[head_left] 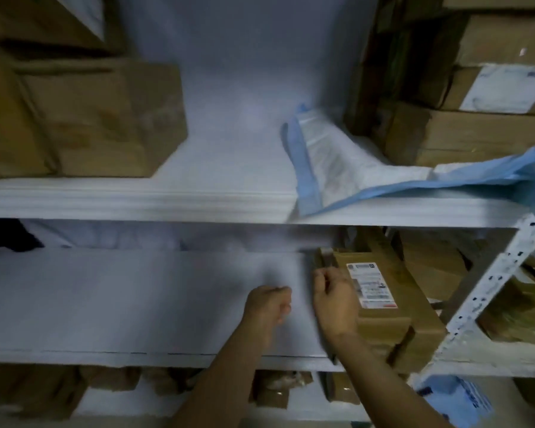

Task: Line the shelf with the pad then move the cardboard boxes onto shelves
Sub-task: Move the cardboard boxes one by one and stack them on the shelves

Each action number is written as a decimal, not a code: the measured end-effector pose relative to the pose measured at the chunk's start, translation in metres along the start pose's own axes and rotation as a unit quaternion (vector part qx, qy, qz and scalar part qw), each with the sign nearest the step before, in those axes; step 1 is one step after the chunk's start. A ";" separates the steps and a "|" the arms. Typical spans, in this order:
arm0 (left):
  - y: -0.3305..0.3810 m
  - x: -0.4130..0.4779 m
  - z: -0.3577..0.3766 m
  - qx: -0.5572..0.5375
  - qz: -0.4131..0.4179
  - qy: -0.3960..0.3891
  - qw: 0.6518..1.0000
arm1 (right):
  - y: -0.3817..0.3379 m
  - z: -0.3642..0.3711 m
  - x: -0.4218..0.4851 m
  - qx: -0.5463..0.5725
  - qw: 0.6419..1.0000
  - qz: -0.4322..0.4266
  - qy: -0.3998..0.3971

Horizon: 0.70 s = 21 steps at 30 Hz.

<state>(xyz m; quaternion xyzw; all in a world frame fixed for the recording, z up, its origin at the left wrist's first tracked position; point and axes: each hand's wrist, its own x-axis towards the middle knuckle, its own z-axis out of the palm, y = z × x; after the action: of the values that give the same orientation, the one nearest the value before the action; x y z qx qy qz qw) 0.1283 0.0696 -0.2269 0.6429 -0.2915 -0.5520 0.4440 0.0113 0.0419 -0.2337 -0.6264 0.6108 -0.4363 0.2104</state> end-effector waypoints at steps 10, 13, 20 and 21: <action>0.107 -0.096 -0.212 -0.039 0.246 0.229 0.941 | -0.220 0.055 -0.031 0.228 0.960 -0.149 -0.062; 0.146 -0.107 -0.253 -0.074 0.277 0.279 0.917 | -0.263 0.056 -0.016 0.254 0.951 -0.154 -0.085; 0.254 -0.116 -0.314 -0.067 0.355 0.385 0.849 | -0.363 0.041 0.040 0.283 0.932 -0.215 -0.075; 0.272 -0.117 -0.322 -0.069 0.360 0.403 0.839 | -0.383 0.041 0.047 0.282 0.928 -0.227 -0.086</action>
<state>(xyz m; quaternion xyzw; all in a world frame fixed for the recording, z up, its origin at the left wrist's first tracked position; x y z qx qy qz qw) 0.4457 0.1324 0.0672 0.6262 -0.2584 -0.0642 0.7328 0.2609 0.0494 0.0628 -0.6986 0.2831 -0.5708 0.3255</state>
